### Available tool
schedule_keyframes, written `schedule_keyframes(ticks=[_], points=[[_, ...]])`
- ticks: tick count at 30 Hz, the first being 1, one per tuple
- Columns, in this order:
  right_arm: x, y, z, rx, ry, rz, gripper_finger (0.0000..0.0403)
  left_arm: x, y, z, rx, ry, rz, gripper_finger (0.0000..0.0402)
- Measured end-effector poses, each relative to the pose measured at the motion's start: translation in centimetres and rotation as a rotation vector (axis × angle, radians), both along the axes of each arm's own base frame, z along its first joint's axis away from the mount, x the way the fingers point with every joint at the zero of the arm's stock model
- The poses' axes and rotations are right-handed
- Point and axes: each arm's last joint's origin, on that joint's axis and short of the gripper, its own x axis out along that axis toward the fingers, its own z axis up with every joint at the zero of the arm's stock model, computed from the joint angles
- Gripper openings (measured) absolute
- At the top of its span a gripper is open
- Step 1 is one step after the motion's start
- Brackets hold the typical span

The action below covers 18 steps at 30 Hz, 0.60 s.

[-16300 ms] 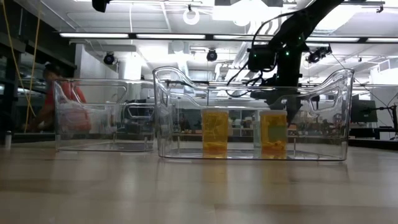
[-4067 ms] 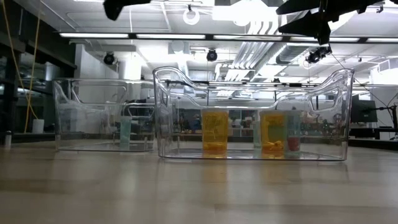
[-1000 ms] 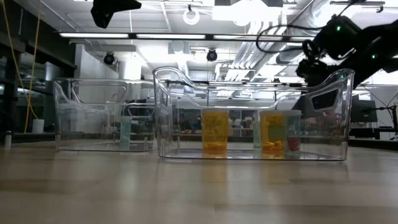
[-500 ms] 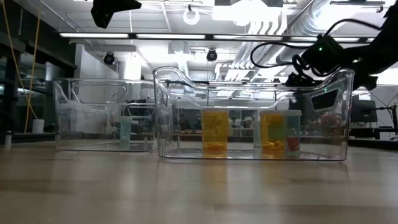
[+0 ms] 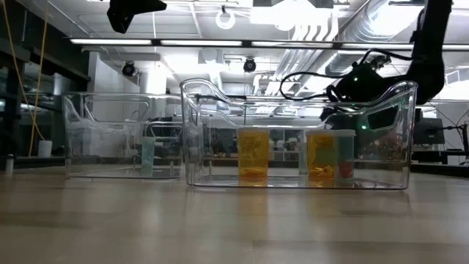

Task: Pick and place medicine bottles into bin by pill shape (circle, oval)
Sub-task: Put the top orange tablet bottle into the left transparent bin

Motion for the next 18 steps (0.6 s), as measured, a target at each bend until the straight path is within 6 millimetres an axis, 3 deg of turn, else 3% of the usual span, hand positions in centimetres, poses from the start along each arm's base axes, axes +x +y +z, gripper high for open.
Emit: schedule_keyframes(ticks=[11, 18], points=[[0.72, -0.49, -0.18, -0.015, 0.01, -0.023, 0.0136, 0.0, 0.0, 0.0, 0.0, 0.0, 0.0, 0.0186], [0.63, -0.37, 0.21, -0.004, -0.003, -0.017, 0.01, 0.0, 0.0, 0.0, 0.0, 0.0, 0.0, 0.0186]])
